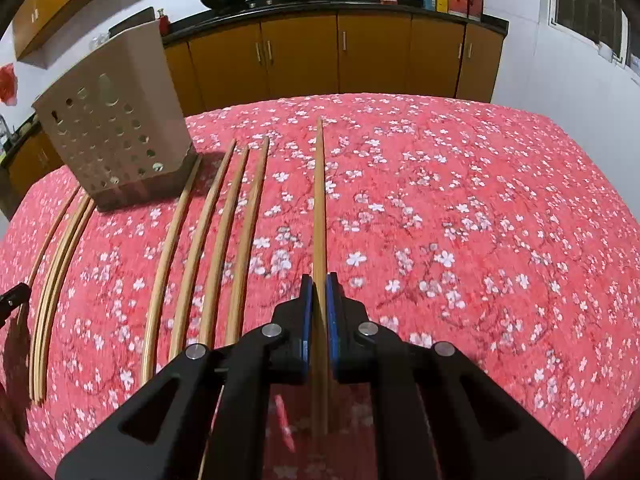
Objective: Organize utensils
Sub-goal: 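Grasp a wooden chopstick with the right tool while the left tool grasps another, then lift both chopsticks and lower them into the perforated holder, opening both tools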
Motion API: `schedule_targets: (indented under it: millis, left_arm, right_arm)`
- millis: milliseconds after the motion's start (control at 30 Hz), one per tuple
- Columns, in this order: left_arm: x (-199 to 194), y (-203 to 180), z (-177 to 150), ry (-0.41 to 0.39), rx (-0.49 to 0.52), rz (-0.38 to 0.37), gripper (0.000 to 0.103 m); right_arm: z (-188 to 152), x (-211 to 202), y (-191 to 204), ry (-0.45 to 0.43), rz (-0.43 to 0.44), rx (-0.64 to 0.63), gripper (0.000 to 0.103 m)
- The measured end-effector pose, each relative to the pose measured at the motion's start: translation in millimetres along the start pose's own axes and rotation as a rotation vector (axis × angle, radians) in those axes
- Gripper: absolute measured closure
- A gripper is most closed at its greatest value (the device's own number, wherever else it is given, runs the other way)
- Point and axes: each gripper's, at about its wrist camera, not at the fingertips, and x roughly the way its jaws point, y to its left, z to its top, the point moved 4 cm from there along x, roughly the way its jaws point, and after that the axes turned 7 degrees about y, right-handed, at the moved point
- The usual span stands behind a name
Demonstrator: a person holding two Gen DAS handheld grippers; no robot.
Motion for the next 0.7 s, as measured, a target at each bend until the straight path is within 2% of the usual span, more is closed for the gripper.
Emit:
schedule_targets:
  millis: [233, 433, 500, 700]
  left_arm:
    - [-6.6, -5.6, -11.5, 0.006, 0.031, 0.043, 0.094]
    - [-7.0, -7.6, -11.0, 0.018, 0.034, 0.052, 0.095]
    - [-10.6, -5.7, -10.0, 0.023, 0.026, 0.052, 0.095]
    - [-42.7, -2.8, 2.4, -0.053, 0.015, 0.05, 0.095]
  right_arm:
    - [-5.5, -3.9, 1.9, 0.0, 0.002, -0.001, 0.095]
    - [-5.4, -7.9, 1.8, 0.002, 0.0, 0.002, 0.095]
    - [-2.4, -16.8, 1.1, -0.021, 0.008, 0.007, 0.095]
    - [11.0, -58.2, -4.8, -0.12, 0.029, 0.015, 0.095]
